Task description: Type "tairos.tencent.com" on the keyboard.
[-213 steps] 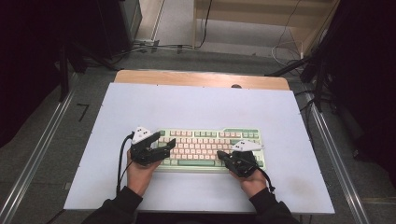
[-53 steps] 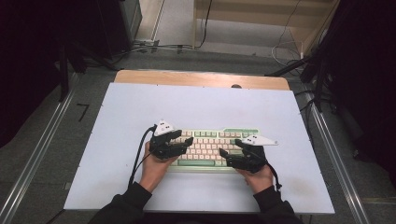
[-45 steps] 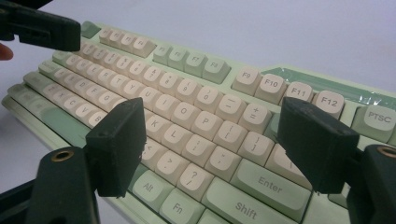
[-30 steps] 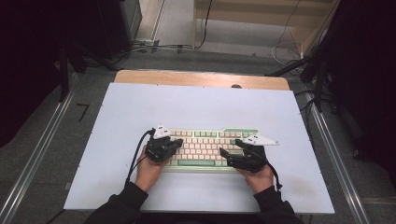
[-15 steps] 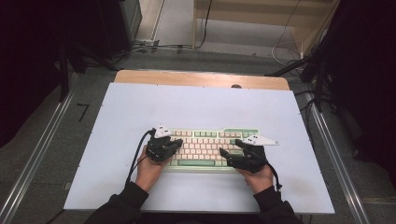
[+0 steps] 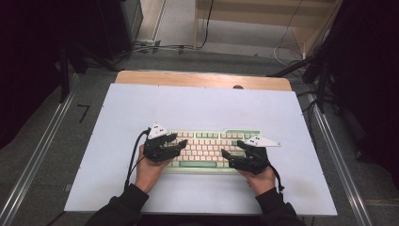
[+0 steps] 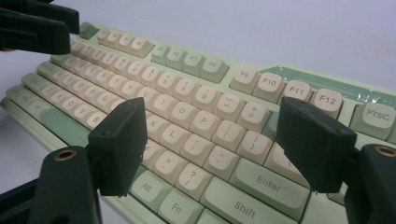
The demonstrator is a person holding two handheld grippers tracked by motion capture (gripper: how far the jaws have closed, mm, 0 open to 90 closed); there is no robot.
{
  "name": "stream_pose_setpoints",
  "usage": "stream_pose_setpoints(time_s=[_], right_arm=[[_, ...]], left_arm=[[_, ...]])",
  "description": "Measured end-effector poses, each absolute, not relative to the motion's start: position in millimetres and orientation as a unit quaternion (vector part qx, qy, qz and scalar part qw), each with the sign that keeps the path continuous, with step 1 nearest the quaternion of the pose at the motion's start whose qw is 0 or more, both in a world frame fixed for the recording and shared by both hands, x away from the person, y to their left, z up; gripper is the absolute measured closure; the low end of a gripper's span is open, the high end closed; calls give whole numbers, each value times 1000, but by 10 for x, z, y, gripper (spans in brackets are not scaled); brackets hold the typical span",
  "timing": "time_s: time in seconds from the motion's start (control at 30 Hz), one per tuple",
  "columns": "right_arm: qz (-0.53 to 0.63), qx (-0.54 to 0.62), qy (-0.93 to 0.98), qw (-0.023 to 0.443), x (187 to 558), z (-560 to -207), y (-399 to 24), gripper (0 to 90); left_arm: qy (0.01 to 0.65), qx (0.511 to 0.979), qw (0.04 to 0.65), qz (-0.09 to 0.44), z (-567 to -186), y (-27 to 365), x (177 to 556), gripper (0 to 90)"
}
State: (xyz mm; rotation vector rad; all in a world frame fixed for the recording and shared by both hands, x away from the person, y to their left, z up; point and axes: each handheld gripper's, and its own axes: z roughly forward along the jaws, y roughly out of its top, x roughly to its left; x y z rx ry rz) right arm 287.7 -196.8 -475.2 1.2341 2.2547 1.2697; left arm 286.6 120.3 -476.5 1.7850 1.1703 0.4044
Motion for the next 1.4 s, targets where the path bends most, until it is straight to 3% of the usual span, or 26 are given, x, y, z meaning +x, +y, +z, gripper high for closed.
stream_pose_setpoints(time_s=[0.17,0.43,0.7,0.9,1.0,1.4], right_arm=[[441,425,778,140,2869,-4743,-1967,234],[436,423,782,137,2860,-4749,-1948,273],[441,397,794,130,2824,-4756,-1895,480],[453,380,796,129,2806,-4753,-1845,767],[455,370,801,123,2807,-4755,-1793,870],[445,338,824,94,2844,-4859,-1470,873]], left_arm=[[502,703,468,187,-4767,1302,2845,288],[524,689,464,191,-4793,1377,2853,287],[525,688,462,193,-4807,1367,2849,309],[529,684,463,193,-4823,1373,2854,312],[528,685,463,193,-4829,1373,2858,312],[527,684,465,194,-4837,1376,2859,313]])
